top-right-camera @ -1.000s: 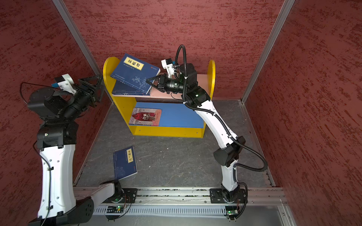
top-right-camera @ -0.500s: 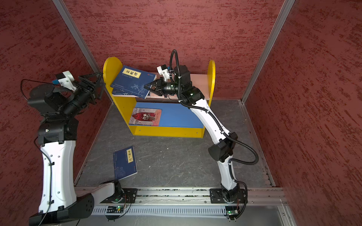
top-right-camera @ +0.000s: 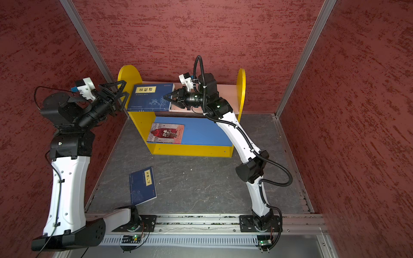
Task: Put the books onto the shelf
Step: 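Lower the book onto the stack with the left gripper while the right guides it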
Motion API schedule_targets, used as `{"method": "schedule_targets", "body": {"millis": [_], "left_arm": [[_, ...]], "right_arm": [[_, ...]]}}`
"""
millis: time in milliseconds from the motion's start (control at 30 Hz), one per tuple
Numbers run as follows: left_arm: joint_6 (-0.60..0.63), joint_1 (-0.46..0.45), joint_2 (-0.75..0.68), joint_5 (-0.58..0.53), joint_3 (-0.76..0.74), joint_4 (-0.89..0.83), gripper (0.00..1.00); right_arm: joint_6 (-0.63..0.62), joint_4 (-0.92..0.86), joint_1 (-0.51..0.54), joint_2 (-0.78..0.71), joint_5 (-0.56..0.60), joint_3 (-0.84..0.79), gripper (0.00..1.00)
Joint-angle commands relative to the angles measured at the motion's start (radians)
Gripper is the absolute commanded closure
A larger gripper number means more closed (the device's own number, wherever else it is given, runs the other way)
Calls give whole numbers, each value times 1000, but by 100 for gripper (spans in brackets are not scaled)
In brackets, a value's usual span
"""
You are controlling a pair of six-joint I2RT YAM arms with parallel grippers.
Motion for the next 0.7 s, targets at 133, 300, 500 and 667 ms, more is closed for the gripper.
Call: {"method": "schedule_targets", "body": {"millis": [133, 300, 500, 667], "left_arm": [[76, -49, 9, 40, 32, 54, 33], [153, -49, 13, 92, 73, 56, 33], [304, -49, 1, 129, 133, 27, 32], [387, -49, -10, 137, 155, -2, 31]], "right_arm": [[13, 18, -6, 8, 3, 38, 89], [33, 38, -7, 8, 15, 45, 93], [69, 85, -10, -5, 26, 49, 96], [76, 91, -25, -14, 47, 67, 95]]}}
